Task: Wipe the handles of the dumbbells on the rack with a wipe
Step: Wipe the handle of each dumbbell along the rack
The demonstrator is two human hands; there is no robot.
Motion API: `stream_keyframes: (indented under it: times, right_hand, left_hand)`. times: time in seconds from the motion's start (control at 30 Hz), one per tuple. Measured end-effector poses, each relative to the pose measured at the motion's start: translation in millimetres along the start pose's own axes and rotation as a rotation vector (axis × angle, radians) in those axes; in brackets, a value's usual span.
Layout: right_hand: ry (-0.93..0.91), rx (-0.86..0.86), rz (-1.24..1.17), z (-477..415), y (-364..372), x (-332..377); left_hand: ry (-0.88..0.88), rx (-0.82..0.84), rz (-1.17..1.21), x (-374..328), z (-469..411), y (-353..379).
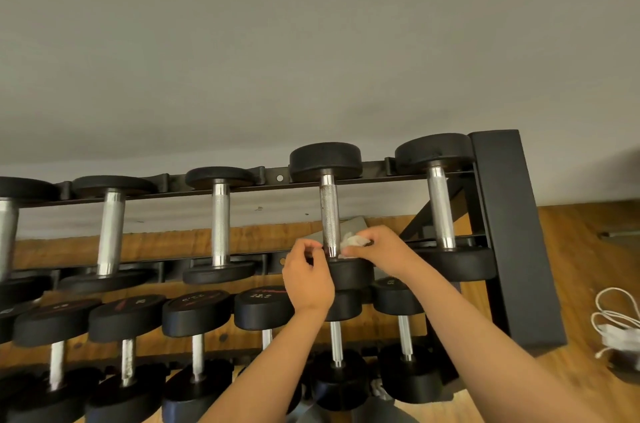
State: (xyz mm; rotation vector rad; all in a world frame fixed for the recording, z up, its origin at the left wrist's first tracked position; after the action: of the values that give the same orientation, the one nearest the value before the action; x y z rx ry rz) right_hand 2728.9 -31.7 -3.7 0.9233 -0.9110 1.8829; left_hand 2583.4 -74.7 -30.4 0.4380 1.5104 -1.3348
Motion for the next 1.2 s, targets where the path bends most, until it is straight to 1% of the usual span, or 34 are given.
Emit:
stream_keyframes:
  times: [0.07,0.1,0.2,0.27,0.43,0.6,0.7,0.77,0.9,0.93,1.07,1.2]
  right_hand:
    - [-0.049,-0.044,-0.063,15,2,2]
    - [-0.085,-0.091,-0.054,23,3,2]
    - [-0.2,-0.28,0.062,44,8,-3]
    - [-0.26,-0.364,0.072,56,12,-5]
    - [-0.336,-0.416,0.091,70,32,-4]
    - [-0.381,-0.471,0.171,59,46,3]
    - [-0.364,-0.448,0.197,66,53,-5]
    - [-0.342,-0.423,0.153,72,51,-9]
    - [-0.32,-0.572,0.035,61,32,0]
    - [-0.321,-0.575,0.028,62,33,1]
    - [-0.313,-0.497,-0.012,72,41,-13]
    - [-0.245,-0.577,-0.162,63,26,-16]
  left_hand:
    - [-0.022,0.054,0.017,2,-2,-1]
    - [-0.026,0.106,0.036,5,-4,-2]
    - [-0.019,0.316,0.11,16,-7,-9]
    - [0.011,0.416,0.127,19,-6,-17]
    - [0.026,0.544,0.131,19,-7,-25]
    - [0.112,0.545,0.031,19,-9,-24]
    - [0.134,0.567,0.005,25,-12,-24]
    - [0.144,0.579,0.002,25,-12,-24]
    - [0.139,0.573,-0.005,20,-9,-27]
    - [0.139,0.576,-0.003,21,-10,-28]
    - [0.154,0.603,-0.029,22,-11,-27]
    - [0.173,0.563,-0.031,19,-8,-28]
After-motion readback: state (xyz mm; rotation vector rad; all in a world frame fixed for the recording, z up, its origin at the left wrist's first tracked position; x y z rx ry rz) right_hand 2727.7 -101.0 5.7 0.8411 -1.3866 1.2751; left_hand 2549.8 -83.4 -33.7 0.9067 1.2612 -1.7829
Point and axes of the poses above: each hand's wrist, its own z-axis away from the middle knuckle, its own y-axis out of the palm, x = y × z, the point moved 3 cm from there along -z, towards the middle knuckle, and after that the axes turned 6 degrees about -z, right-handed, at the moved point
